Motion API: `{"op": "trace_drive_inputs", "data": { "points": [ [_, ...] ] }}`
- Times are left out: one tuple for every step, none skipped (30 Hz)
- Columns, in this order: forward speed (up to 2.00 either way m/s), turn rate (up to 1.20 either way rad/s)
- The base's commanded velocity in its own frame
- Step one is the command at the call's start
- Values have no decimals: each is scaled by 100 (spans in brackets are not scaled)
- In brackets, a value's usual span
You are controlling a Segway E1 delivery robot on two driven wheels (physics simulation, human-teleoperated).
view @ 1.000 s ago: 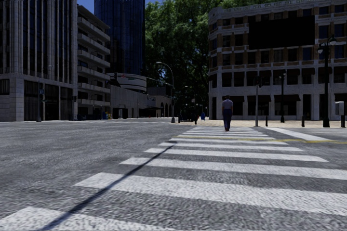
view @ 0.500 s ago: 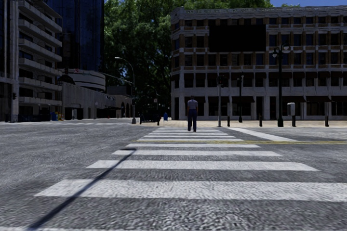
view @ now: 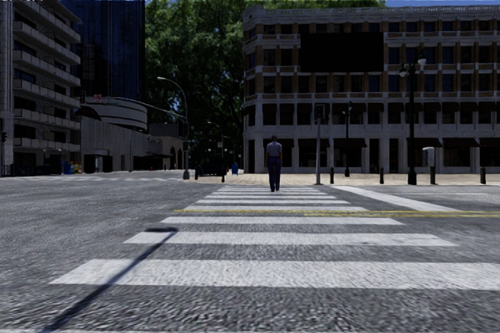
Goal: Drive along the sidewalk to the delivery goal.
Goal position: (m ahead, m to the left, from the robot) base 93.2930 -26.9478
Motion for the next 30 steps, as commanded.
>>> {"op": "trace_drive_inputs", "data": {
  "points": [
    [200, 0],
    [200, 0],
    [200, 0],
    [200, 0],
    [200, 0],
    [200, 0],
    [200, 0],
    [200, 0],
    [200, 0],
    [200, 0],
    [200, 0],
    [200, 0],
    [200, 0],
    [200, 0],
    [200, 0],
    [200, 0],
    [200, 0],
    [200, 0],
    [200, 0],
    [200, 0],
    [200, 0],
    [200, 0],
    [200, 0],
    [200, 0],
    [200, 0],
    [200, 0],
    [200, 0],
    [200, 0],
    [200, 0],
    [200, 0]
  ]
}}
